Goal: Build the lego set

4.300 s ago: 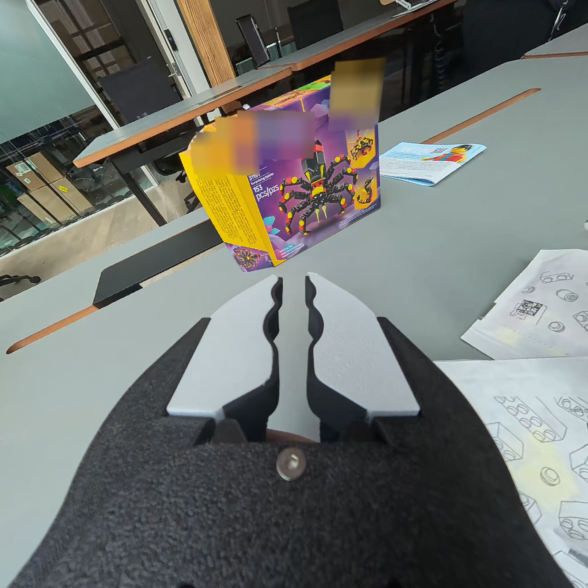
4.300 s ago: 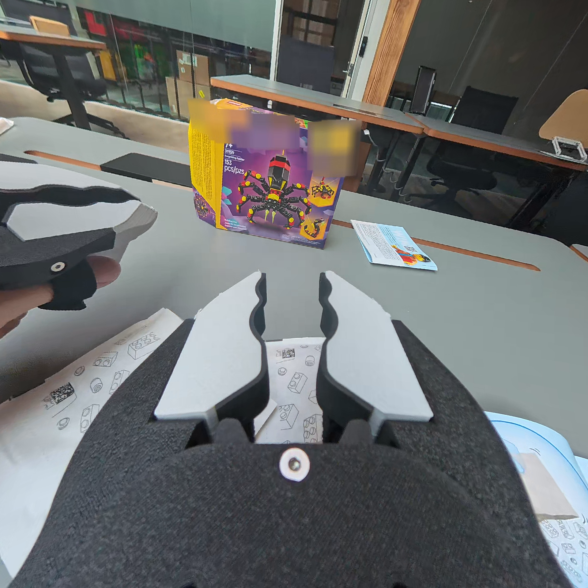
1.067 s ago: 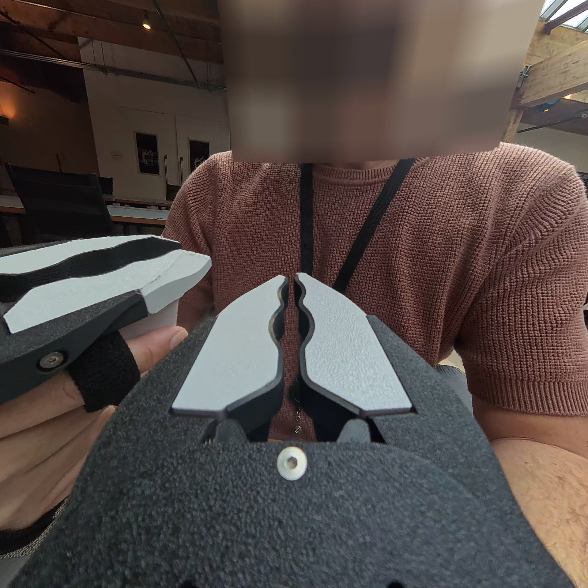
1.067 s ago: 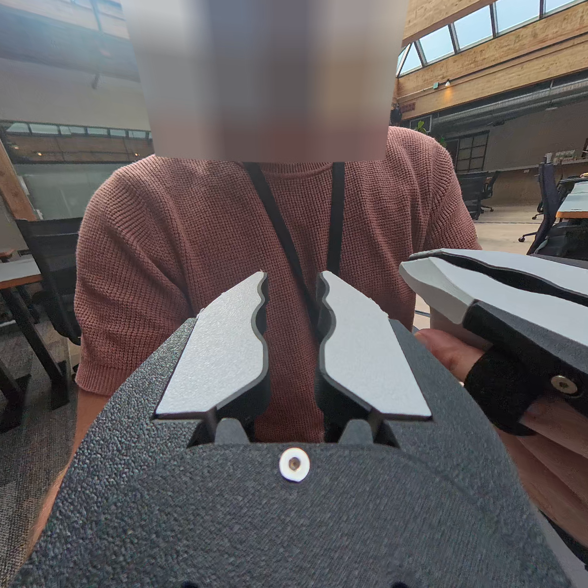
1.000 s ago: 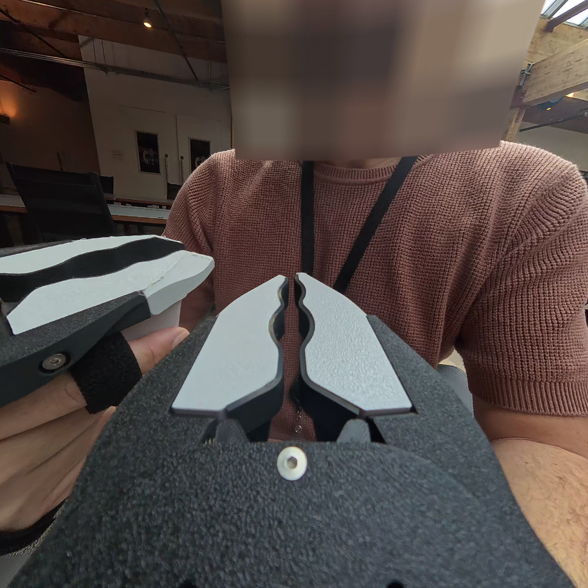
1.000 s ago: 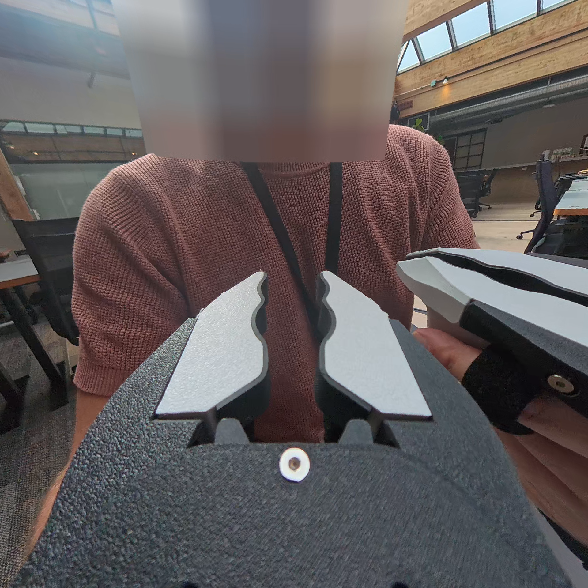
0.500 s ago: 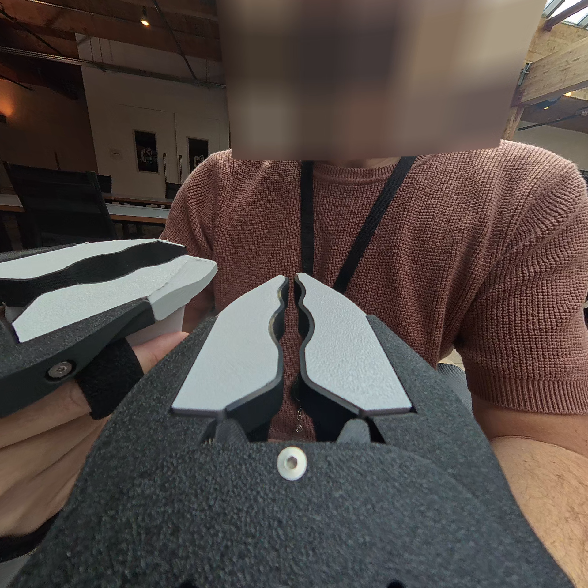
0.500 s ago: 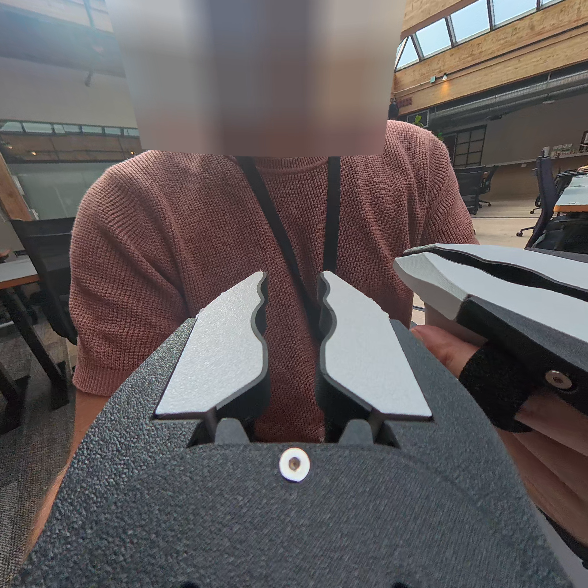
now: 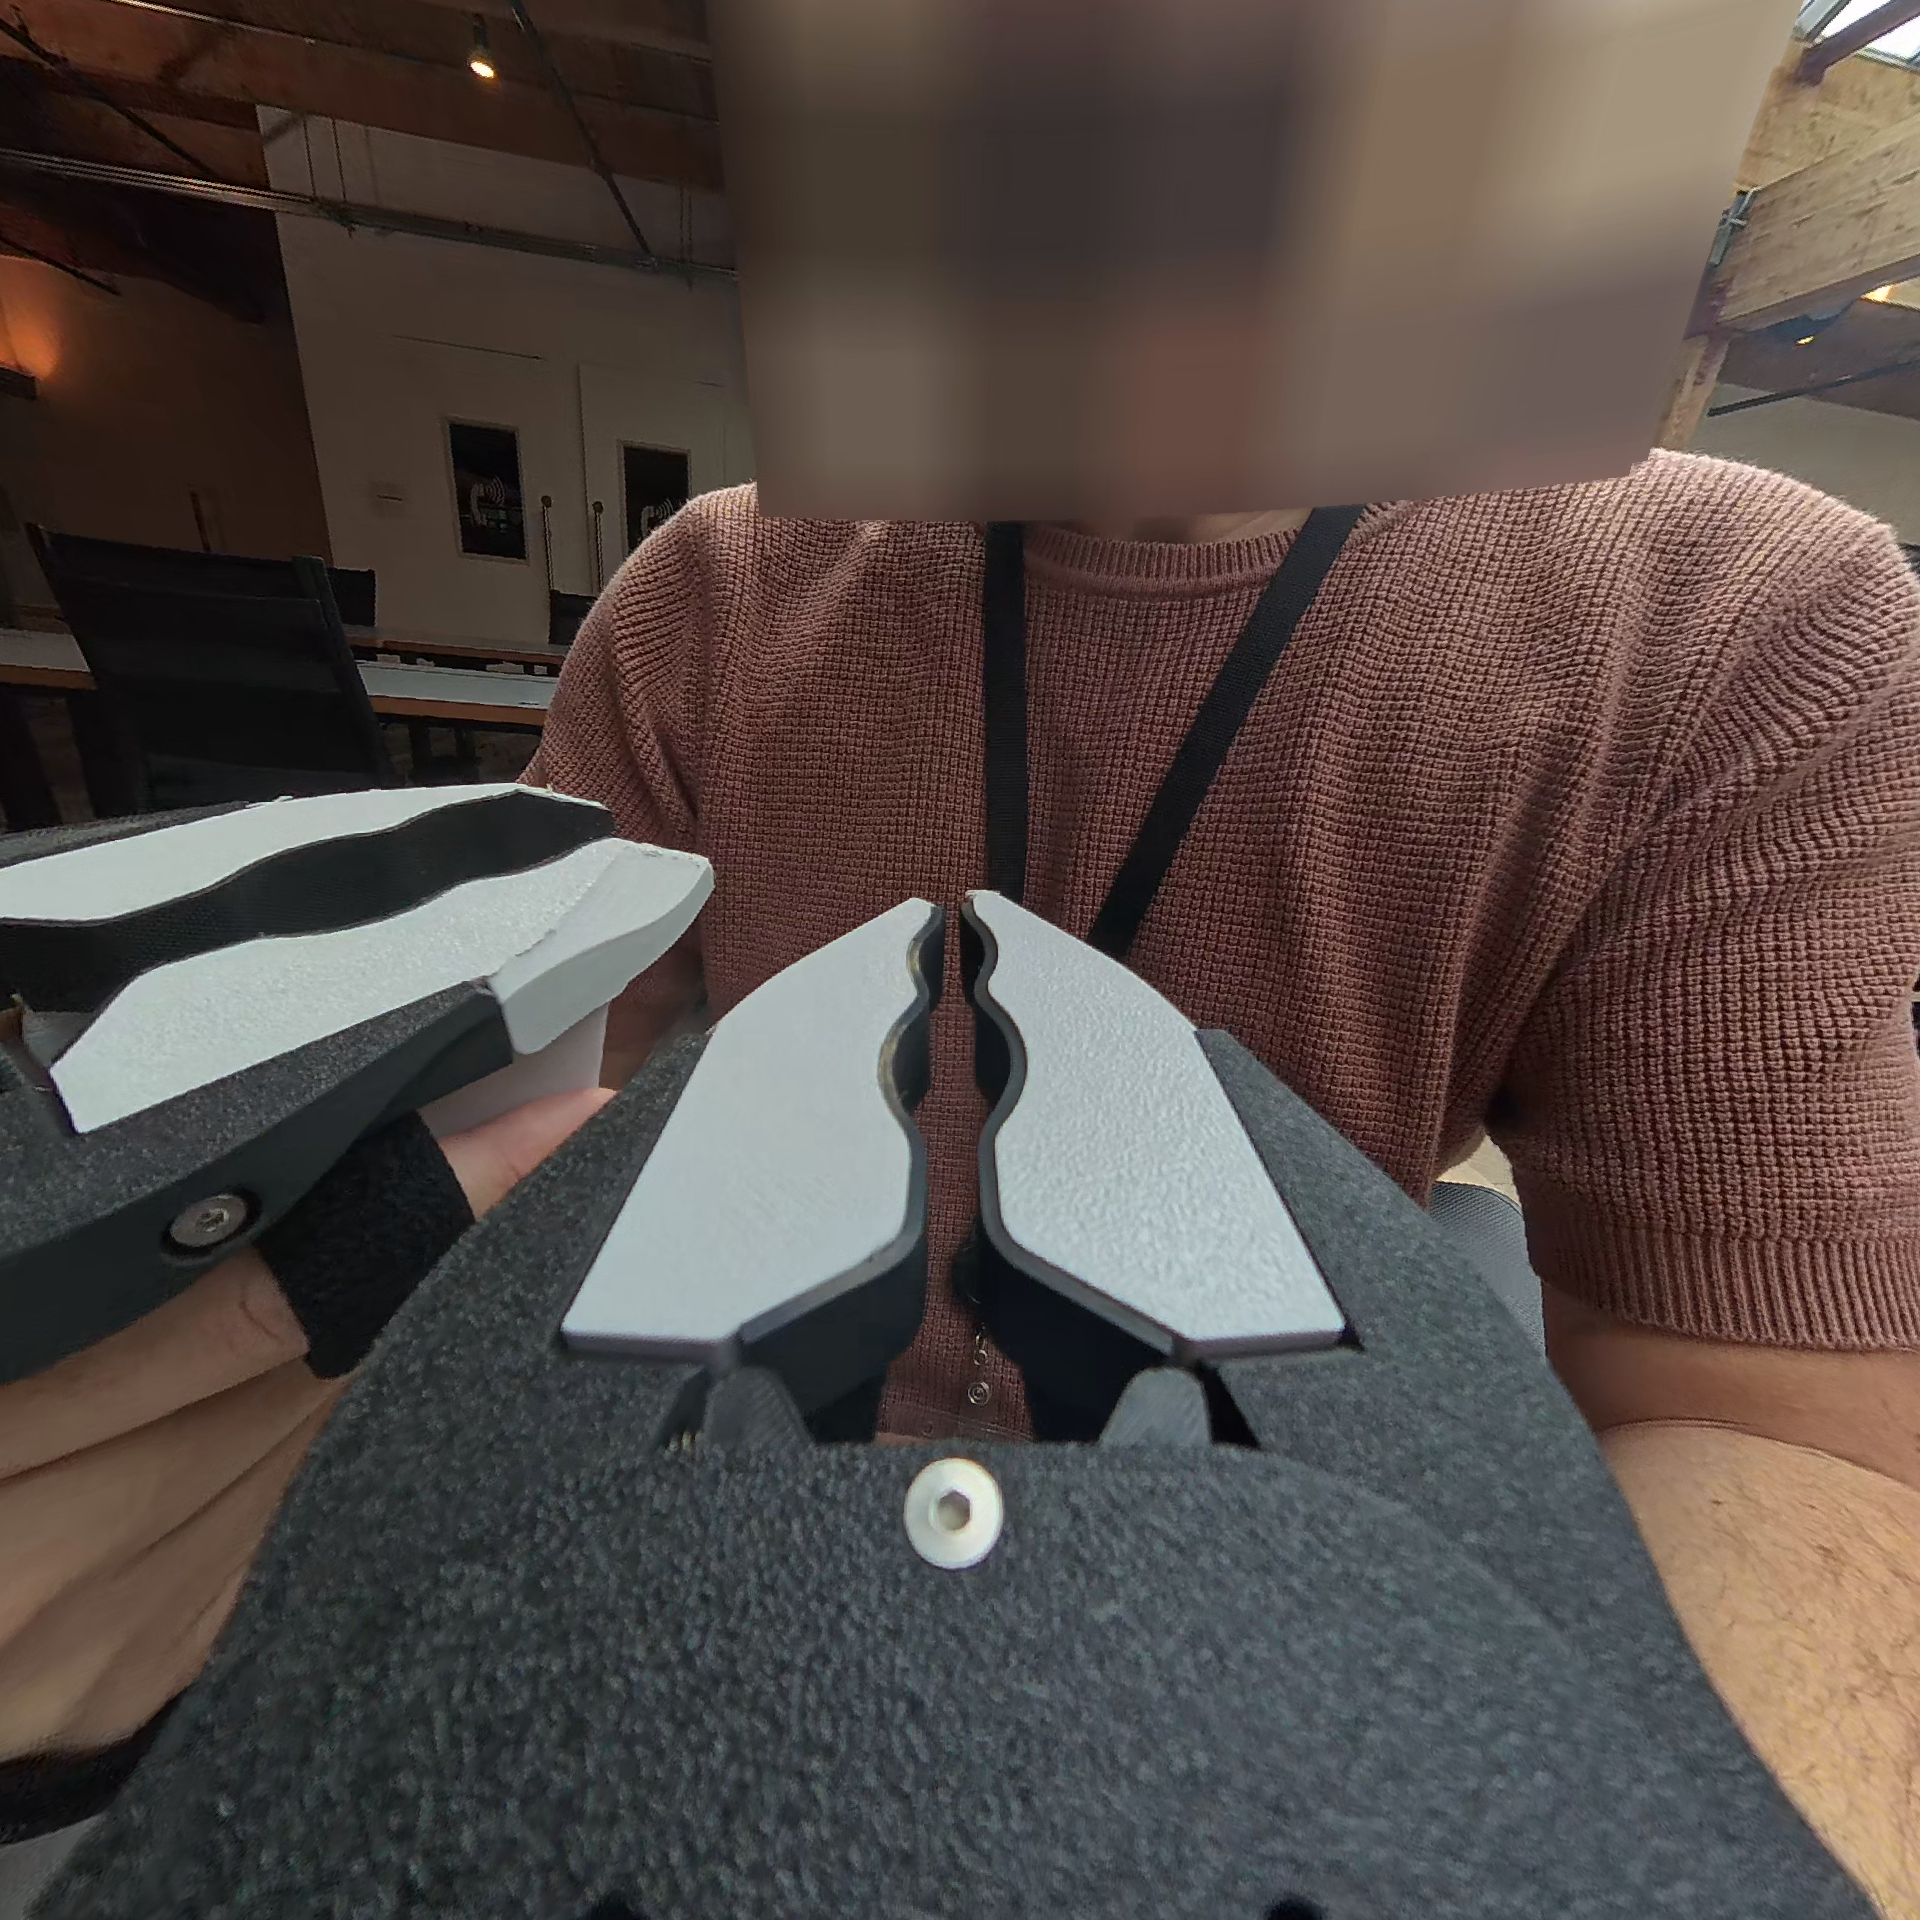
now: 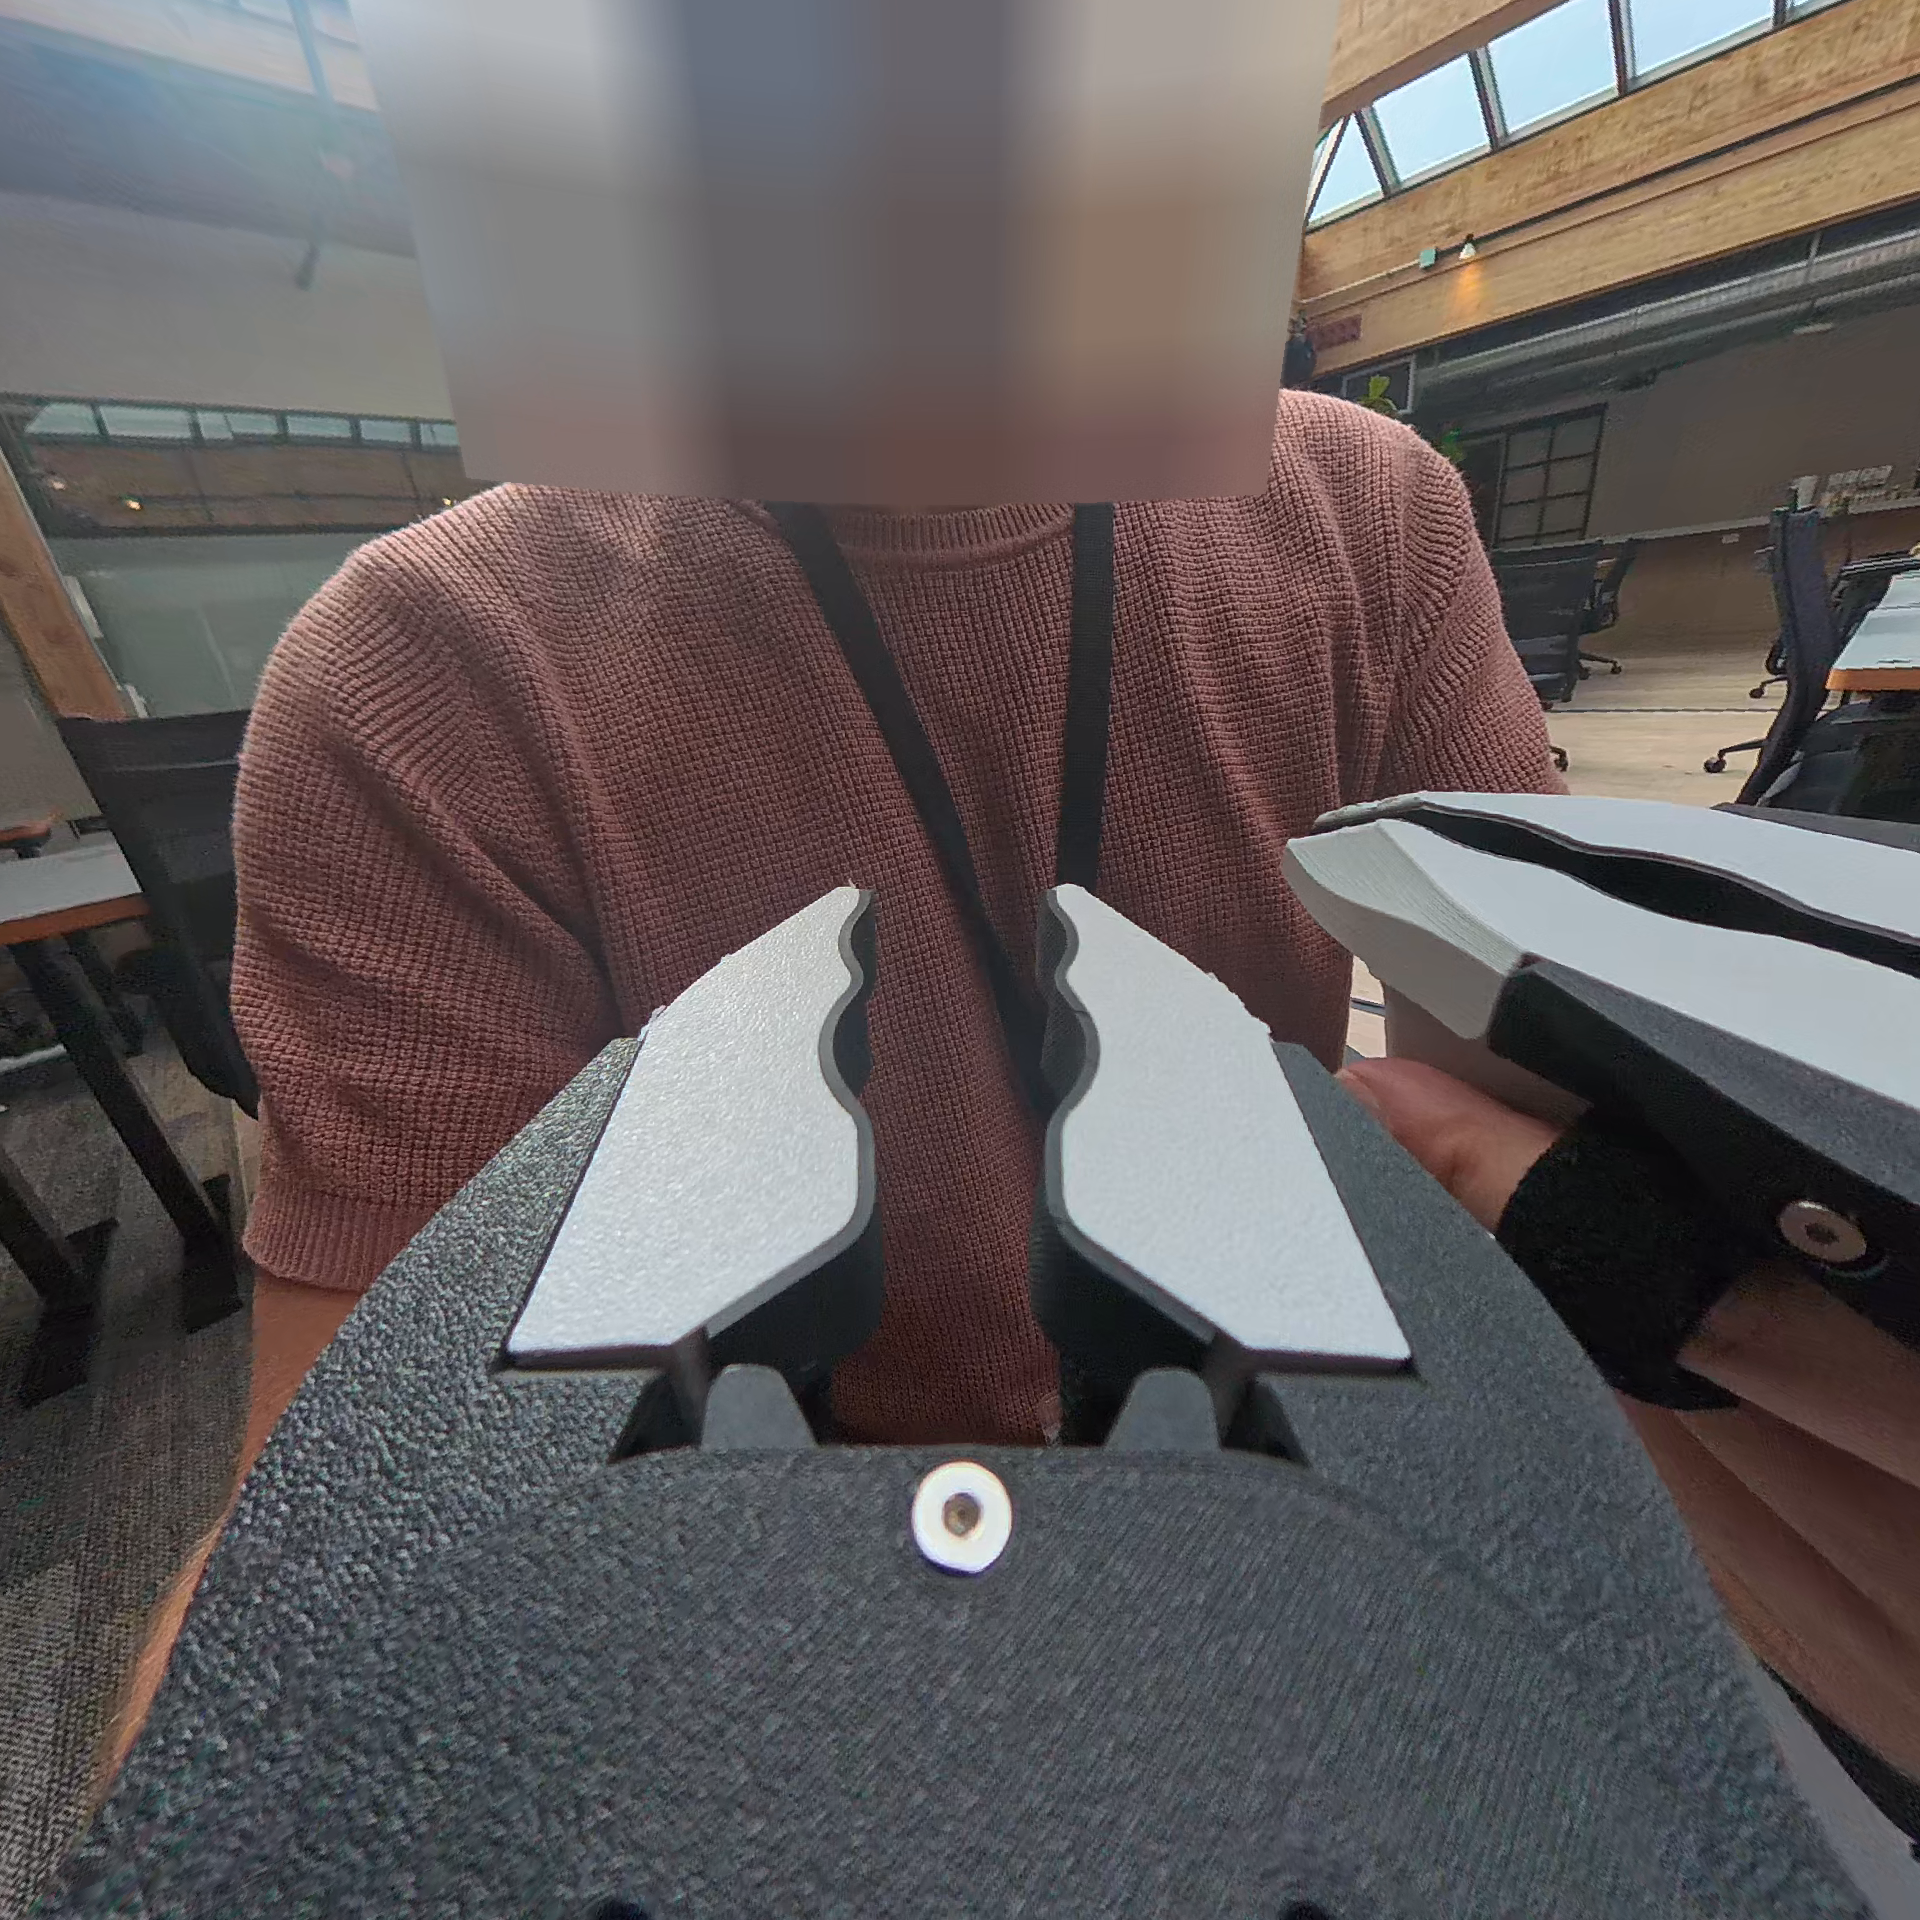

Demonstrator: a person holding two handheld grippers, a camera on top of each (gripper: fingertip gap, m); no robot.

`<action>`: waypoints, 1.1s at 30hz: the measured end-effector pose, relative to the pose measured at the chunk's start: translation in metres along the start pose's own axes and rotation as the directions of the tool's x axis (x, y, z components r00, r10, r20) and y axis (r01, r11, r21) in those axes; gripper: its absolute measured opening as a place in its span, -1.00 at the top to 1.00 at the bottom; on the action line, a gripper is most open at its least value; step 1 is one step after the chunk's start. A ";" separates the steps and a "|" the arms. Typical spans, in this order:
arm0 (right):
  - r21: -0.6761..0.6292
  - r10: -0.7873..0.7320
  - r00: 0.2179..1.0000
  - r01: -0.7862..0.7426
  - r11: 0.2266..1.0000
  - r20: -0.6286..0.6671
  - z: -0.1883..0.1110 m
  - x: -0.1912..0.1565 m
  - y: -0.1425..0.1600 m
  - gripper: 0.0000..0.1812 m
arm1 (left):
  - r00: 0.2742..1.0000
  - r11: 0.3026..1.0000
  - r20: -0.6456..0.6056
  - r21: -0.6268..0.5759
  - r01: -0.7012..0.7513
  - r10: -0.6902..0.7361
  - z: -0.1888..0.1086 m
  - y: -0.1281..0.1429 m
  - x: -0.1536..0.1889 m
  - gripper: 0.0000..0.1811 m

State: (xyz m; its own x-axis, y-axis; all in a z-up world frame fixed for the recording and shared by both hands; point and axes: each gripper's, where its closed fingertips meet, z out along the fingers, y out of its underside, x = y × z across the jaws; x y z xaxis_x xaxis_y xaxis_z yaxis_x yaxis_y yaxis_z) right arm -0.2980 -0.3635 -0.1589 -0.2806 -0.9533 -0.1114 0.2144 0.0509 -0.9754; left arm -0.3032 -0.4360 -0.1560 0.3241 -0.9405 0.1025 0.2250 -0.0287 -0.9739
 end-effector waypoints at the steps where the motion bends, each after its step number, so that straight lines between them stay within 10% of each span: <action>1: -0.001 0.000 1.000 0.000 1.000 0.000 0.000 0.000 0.000 0.68 | 1.000 1.000 0.000 -0.001 0.000 0.000 0.000 0.000 0.000 0.97; 21: 0.094 0.056 0.989 -0.043 0.995 -0.139 -0.039 0.055 -0.007 0.72 | 0.932 0.998 0.359 0.026 -0.054 0.041 -0.060 -0.009 0.033 1.00; 33: 0.009 0.082 0.994 -0.081 0.997 -0.079 -0.028 0.063 -0.002 0.69 | 0.941 0.999 0.337 0.032 -0.041 0.028 -0.070 -0.008 0.043 0.99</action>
State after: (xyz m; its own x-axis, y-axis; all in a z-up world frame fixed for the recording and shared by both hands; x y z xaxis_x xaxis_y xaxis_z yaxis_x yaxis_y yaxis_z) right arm -0.3425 -0.4151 -0.1692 -0.3352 -0.9194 -0.2056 0.2450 0.1256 -0.9614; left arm -0.3558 -0.4999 -0.1583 0.6211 -0.7716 0.1377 0.2411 0.0208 -0.9703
